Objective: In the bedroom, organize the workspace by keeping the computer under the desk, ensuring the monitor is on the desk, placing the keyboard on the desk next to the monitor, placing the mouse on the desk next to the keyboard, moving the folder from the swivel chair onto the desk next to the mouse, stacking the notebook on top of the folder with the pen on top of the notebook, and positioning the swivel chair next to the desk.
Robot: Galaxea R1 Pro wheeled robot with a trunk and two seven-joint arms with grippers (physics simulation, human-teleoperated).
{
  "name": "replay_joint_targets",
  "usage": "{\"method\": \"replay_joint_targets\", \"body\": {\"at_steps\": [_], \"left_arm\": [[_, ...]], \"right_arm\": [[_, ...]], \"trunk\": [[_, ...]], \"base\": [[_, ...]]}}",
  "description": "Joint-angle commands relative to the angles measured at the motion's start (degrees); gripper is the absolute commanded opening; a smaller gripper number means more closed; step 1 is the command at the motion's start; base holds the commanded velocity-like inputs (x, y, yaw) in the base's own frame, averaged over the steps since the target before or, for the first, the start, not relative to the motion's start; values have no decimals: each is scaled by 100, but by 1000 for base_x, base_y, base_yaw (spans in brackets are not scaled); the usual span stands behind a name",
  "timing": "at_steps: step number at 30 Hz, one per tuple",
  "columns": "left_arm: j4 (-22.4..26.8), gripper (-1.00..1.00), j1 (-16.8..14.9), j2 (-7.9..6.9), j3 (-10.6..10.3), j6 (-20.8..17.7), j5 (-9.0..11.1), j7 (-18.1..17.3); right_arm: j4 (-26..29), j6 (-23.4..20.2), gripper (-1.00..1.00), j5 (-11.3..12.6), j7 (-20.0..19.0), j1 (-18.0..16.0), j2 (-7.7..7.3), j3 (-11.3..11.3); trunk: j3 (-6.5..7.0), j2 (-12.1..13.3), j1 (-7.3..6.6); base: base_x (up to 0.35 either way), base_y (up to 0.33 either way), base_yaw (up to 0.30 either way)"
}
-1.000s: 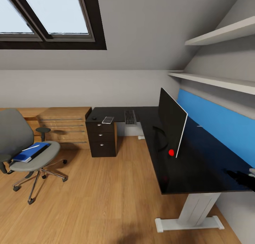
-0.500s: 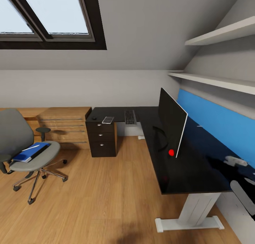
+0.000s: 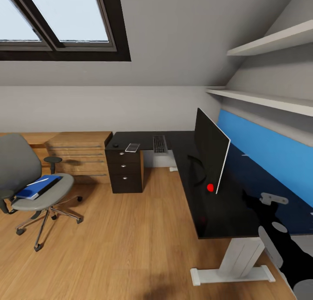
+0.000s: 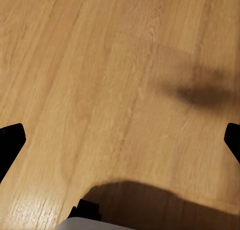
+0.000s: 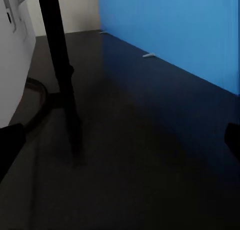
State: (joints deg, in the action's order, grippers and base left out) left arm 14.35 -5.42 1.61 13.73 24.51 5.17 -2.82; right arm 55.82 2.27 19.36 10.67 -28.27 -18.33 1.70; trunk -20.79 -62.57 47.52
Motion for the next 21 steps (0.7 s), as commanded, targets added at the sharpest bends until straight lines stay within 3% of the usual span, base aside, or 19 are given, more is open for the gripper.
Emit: {"method": "replay_joint_targets", "body": {"at_steps": [1, 7, 11, 15, 17, 21], "left_arm": [[-3, 100, -3, 0, 4, 14, 56, -31], [-4, 100, -3, -6, 6, 17, 64, -33], [-8, 100, -3, -4, 14, 20, 69, -47], [-10, 100, -3, -3, 16, 50, 66, -59], [-76, 100, -12, -69, 23, 115, 81, -38], [-205, 100, -12, -51, 24, 104, 81, -39]], "right_arm": [[2, 35, 100, 41, 21, -3, 7, 6], [-21, 173, 100, -11, -201, 3, 87, 58], [-51, 394, 100, -56, -443, 5, 231, 70], [-147, 493, 100, -77, -516, 5, 324, 69], [-80, 427, 100, -36, -500, 70, 389, 3], [9, 438, 100, -44, -499, 69, 519, -9]], "trunk": [[-7, -4, 0], [-7, -4, 0], [-7, -4, 0], [-7, -4, 0], [-7, -4, 0], [-7, -4, 0]], "base": [[0, 0, 0], [68, -50, 0], [208, -143, 0], [265, -140, 0], [0, 0, 0], [0, 0, 0]]}}
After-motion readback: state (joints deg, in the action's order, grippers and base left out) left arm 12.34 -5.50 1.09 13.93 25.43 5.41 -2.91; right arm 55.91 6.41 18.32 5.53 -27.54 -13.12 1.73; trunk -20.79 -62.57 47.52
